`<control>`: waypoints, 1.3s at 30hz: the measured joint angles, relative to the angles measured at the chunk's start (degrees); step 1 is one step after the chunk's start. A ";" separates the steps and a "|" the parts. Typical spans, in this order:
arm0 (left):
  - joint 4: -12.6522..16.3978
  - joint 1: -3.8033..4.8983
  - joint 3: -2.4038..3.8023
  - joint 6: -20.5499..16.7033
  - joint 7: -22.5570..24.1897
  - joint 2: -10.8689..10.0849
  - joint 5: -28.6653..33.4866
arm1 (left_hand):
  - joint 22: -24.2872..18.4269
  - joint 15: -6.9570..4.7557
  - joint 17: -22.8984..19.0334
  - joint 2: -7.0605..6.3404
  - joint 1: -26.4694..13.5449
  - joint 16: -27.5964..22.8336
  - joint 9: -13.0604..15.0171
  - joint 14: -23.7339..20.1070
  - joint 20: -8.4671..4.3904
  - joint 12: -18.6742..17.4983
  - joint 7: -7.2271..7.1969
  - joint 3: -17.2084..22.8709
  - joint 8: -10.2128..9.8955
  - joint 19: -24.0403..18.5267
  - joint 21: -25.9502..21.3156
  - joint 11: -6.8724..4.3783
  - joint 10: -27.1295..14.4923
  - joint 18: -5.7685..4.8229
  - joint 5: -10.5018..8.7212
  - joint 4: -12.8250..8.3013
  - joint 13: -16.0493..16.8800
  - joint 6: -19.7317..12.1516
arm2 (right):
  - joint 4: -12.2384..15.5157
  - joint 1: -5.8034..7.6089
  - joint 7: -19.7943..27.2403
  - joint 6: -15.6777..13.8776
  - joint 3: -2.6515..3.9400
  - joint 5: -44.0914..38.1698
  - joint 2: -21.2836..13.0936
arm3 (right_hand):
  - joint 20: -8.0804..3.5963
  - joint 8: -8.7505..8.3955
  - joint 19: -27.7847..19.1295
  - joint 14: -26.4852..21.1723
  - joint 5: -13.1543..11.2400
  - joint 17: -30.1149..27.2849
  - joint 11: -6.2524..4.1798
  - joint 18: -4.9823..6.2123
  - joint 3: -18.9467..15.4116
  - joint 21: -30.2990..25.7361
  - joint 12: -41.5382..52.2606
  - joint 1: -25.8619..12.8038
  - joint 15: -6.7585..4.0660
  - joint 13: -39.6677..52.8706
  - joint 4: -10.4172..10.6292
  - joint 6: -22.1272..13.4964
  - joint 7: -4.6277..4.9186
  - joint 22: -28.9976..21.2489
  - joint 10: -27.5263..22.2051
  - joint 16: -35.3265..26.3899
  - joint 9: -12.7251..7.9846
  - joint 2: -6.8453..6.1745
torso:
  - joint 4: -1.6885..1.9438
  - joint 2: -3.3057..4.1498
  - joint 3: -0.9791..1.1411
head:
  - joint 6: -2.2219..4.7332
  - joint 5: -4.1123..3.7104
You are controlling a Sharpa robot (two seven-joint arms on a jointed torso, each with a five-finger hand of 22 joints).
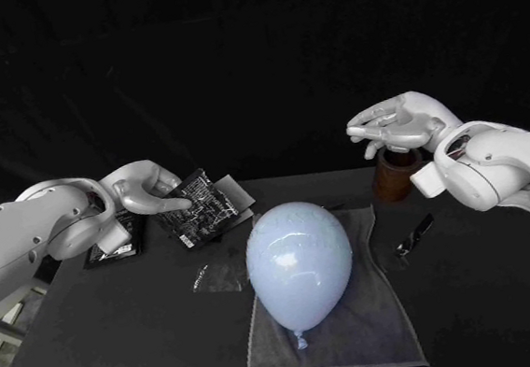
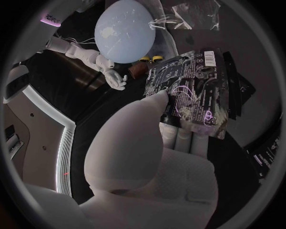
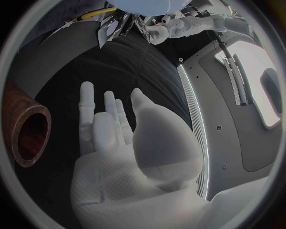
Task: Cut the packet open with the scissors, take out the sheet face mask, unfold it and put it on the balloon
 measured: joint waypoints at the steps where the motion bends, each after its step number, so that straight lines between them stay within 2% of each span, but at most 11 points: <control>1: 0.15 0.00 -0.15 1.14 -0.33 -0.23 -0.75 | 0.00 0.00 0.00 0.00 0.00 0.00 0.00 0.00 0.00 0.00 0.00 0.00 0.00 0.00 0.00 0.00 0.00 0.00 0.00 0.00 0.00 0.00 | 0.19 -0.14 0.04 0.18 -0.01 -0.21 -0.14 | -0.27 0.00 0.93 -0.29 0.00 -1.63 -0.09 -0.01 0.25 0.00 -0.24 0.41 -0.29 -0.01 -0.05 0.46 -0.05 -0.16 0.49 -1.04 -0.21 -0.01 | 0.02 -0.06 -0.02 | -0.32 0.23; 2: 0.28 0.00 -0.26 2.02 -0.60 -0.37 -1.31 | 0.00 0.00 0.03 0.00 -0.17 0.00 0.00 0.00 0.00 0.00 0.00 0.00 0.00 0.00 0.00 -0.01 0.01 -0.01 0.00 0.00 0.00 0.00 | 0.29 -0.26 0.05 0.33 -0.01 -0.44 -0.24 | -0.30 -0.18 1.94 -8.01 0.15 -12.90 -0.20 -0.03 0.70 0.06 -0.67 0.73 0.09 -0.01 0.22 0.69 0.01 -0.28 0.77 -10.18 -0.46 -0.27 | 0.02 -0.13 -0.04 | -0.72 0.51; 4: 0.55 0.00 -0.44 3.90 -1.19 -0.59 -2.41 | 0.00 0.00 0.09 0.00 -0.28 0.00 0.00 0.00 0.00 0.00 0.00 0.00 0.00 0.00 0.00 -0.11 0.11 -0.01 -0.01 0.00 -0.01 0.00 | 0.46 -0.55 0.06 0.59 -0.04 -1.05 -0.40 | -0.56 -0.92 3.97 -10.35 0.01 -23.96 -0.20 -0.50 1.81 0.74 -1.94 1.50 -0.07 -0.01 1.04 1.61 -0.15 -0.42 2.04 -22.68 -1.03 -0.65 | 0.05 -0.23 -0.10 | -1.25 0.92; 9: 1.30 0.00 -0.83 9.45 -3.20 -1.01 -5.26 | 0.10 0.19 0.16 0.09 -0.38 0.00 0.00 0.19 -0.12 0.00 -0.01 0.40 0.00 0.12 0.23 -0.20 0.20 -0.02 -0.24 -0.09 -0.02 -0.01 | 0.54 -1.46 -0.07 1.14 -0.10 -3.40 -0.54 | -1.64 -1.38 6.93 -5.15 0.01 -26.20 -0.97 0.06 3.80 3.19 -3.37 2.26 -1.20 0.00 1.93 2.73 -0.29 0.68 3.68 -26.01 -1.79 -1.40 | 0.15 -0.47 -0.26 | -2.22 1.72; 13: 1.91 -0.01 -1.25 12.77 -4.67 -1.06 -6.99 | 0.15 0.19 0.23 0.00 -0.90 0.00 0.00 0.19 -0.22 0.00 -0.01 0.41 -0.01 0.22 0.27 -0.20 0.20 -0.02 -0.05 -0.09 -0.02 -0.02 | 0.51 -1.95 -0.32 1.35 -0.13 -5.26 -0.47 | -2.11 -1.81 8.03 -2.37 0.01 -24.72 -0.93 0.15 4.83 5.11 -4.17 2.68 -1.42 0.06 2.49 2.97 -0.49 2.15 4.35 -24.25 -2.06 -1.83 | 0.24 -0.54 -0.34 | -2.77 2.41; 17: 2.57 -0.16 -1.65 14.75 -5.70 -0.67 -8.21 | 0.15 0.19 0.29 -0.02 -0.92 0.00 0.01 0.19 -0.22 0.00 -0.02 0.41 -0.05 0.21 0.27 -0.20 0.20 -0.02 -0.05 -0.10 -0.03 -0.02 | 0.51 -2.20 -0.66 1.40 -0.13 -7.00 -0.43 | -2.26 -2.12 11.69 1.13 0.01 -12.84 -1.10 0.04 6.51 16.95 -4.87 2.48 -1.60 0.12 2.90 3.32 -0.67 10.59 4.97 -15.20 -2.29 -2.52 | 0.26 -0.53 -0.37 | -3.10 2.91; 21: 2.94 -0.43 -1.92 15.57 -6.43 0.37 -9.28 | 0.22 0.00 0.34 -0.12 -1.08 0.00 0.01 0.39 -0.22 0.00 -0.09 0.62 -0.05 0.21 0.49 -0.20 0.20 -0.03 -0.05 -0.31 -0.03 -0.10 | 0.59 -2.42 -1.06 1.40 -0.13 -8.52 -0.44 | -2.35 -2.44 13.58 2.49 0.02 -3.69 -1.10 -1.76 8.17 26.36 -5.54 2.33 -1.60 0.12 3.24 3.44 -0.57 17.60 5.38 -8.32 -2.41 -3.29 | 0.25 -0.54 -0.43 | -3.37 3.26; 23: 2.91 -0.57 -2.04 15.61 -6.60 0.78 -9.75 | 0.23 0.00 0.37 -0.07 -1.43 0.00 0.01 0.39 -0.22 0.00 -0.09 0.62 0.00 0.21 0.49 -0.24 0.24 -0.04 -0.05 -0.31 -0.03 -0.10 | 0.71 -2.52 -1.27 1.40 -0.13 -9.11 -0.47 | -2.38 -2.44 13.92 2.61 0.02 -1.39 -1.10 -1.77 8.60 28.78 -5.55 2.23 -1.47 0.12 3.41 3.45 -0.57 19.45 5.38 -6.62 -2.43 -3.53 | 0.25 -0.54 -0.43 | -3.46 3.40; 28: 2.24 -1.28 -2.25 15.27 -6.96 1.89 -11.43 | 0.29 -0.01 0.40 -0.07 -1.55 0.00 0.02 0.39 -0.36 0.00 -0.09 0.79 0.19 0.36 0.49 -0.39 0.40 -0.41 -0.05 -0.48 -0.03 -0.12 | 1.31 -2.72 -1.85 1.44 -0.13 -10.84 -0.59 | -2.24 -2.68 14.69 2.89 0.02 2.90 -1.10 -2.65 9.48 33.36 -5.54 1.92 -1.60 0.12 3.35 3.46 -0.58 22.92 5.38 -3.44 -2.44 -4.14 | 0.21 -0.58 -0.38 | -3.58 3.63; 36: 1.08 -2.10 -2.37 12.72 -7.13 3.61 -14.56 | 0.40 0.00 0.69 -0.26 -2.14 -0.29 0.34 0.39 -0.42 -0.30 0.10 1.58 0.23 0.42 0.73 0.14 -0.17 -0.44 -0.06 -1.27 -0.11 -0.95 | 1.94 -2.90 -2.77 1.61 -0.14 -12.99 -0.94 | -2.24 -2.95 14.69 3.08 0.02 4.89 -0.78 -2.68 9.97 35.21 -5.77 1.56 -1.40 0.12 3.51 3.48 -0.62 24.69 5.07 -1.94 -2.50 -4.80 | 0.20 -0.57 -0.37 | -3.60 3.49; 39: 0.69 -2.25 -2.39 10.85 -7.13 3.94 -15.60 | 0.43 0.55 1.06 -1.24 -3.34 -0.29 4.88 0.24 -0.19 -0.30 0.71 1.82 -0.64 -0.07 0.93 1.03 -3.14 -0.44 -0.03 -1.52 -0.26 -2.59 | 2.10 -2.98 -3.12 1.65 -0.15 -13.65 -1.06 | -2.24 -3.33 14.69 3.08 0.02 5.24 -0.43 -2.69 10.06 35.59 -5.77 1.32 -1.40 0.12 3.60 3.06 -0.21 25.11 4.72 -1.63 -2.56 -5.31 | 0.20 -0.55 -0.36 | -3.64 3.46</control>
